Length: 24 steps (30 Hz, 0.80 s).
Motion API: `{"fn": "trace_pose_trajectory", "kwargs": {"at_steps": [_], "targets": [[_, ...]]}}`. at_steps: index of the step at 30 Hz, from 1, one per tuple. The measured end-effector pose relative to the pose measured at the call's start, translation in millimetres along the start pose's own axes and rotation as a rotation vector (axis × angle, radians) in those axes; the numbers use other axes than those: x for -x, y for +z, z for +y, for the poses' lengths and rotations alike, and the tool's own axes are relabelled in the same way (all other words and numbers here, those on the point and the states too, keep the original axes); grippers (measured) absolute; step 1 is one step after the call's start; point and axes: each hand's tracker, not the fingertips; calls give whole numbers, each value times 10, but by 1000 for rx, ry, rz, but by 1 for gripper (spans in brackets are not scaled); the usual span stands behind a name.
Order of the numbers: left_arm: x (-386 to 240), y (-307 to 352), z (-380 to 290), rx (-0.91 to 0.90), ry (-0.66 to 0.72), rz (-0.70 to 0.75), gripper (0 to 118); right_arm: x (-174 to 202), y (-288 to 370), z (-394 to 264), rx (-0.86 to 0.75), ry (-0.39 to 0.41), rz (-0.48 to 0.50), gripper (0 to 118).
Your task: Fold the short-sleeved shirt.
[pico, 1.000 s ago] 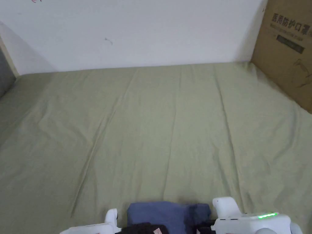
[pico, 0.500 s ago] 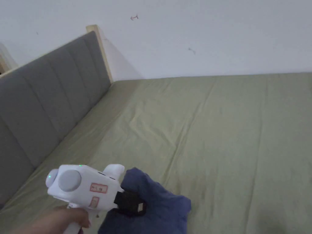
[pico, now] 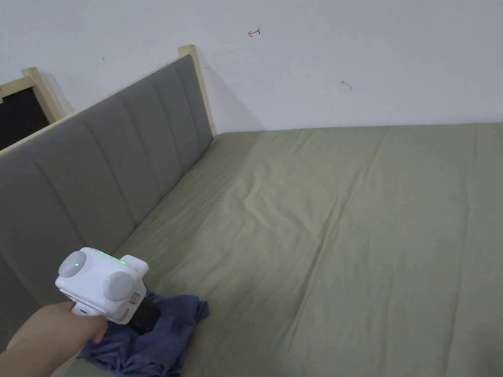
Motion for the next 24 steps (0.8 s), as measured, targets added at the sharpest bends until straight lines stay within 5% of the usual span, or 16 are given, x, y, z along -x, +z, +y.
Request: {"fn": "trace_pose_trajectory", "kwargs": {"at_steps": [4, 7, 11, 12, 13, 15, 19, 22, 24], "targets": [[-70, 417, 45, -150, 50, -76, 106, 111, 70, -7, -16, 42, -2, 0], [-407, 792, -14, -301, 131, -259, 105, 165, 165, 15, -47, 60, 1, 0], [-1249, 1279, -258, -405, 176, -606, 80, 236, 320, 72, -81, 86, 17, 0], [-1521, 1406, -348, -438, 174, -640, 36, 263, 361, 88, -81, 102, 6, 0], [-1727, 1499, -409, -463, 165, -652, 3, 265, 390, 108, -70, 114, -19, 0], [-2083, 1760, -554, -558, 173, -683, 1, 293, 462, 154, -27, 133, -120, 0], [-2511, 2253, -705, -729, 258, -676, 1, 226, 784, 208, -126, 85, -44, 0], [-2634, 2632, -804, -943, 334, -611, 1, 244, 1127, 189, -385, 153, -65, 0], [-2676, 2828, -888, -1125, 314, -520, 1, 312, 1305, 46, -654, 177, -171, 0]]}}
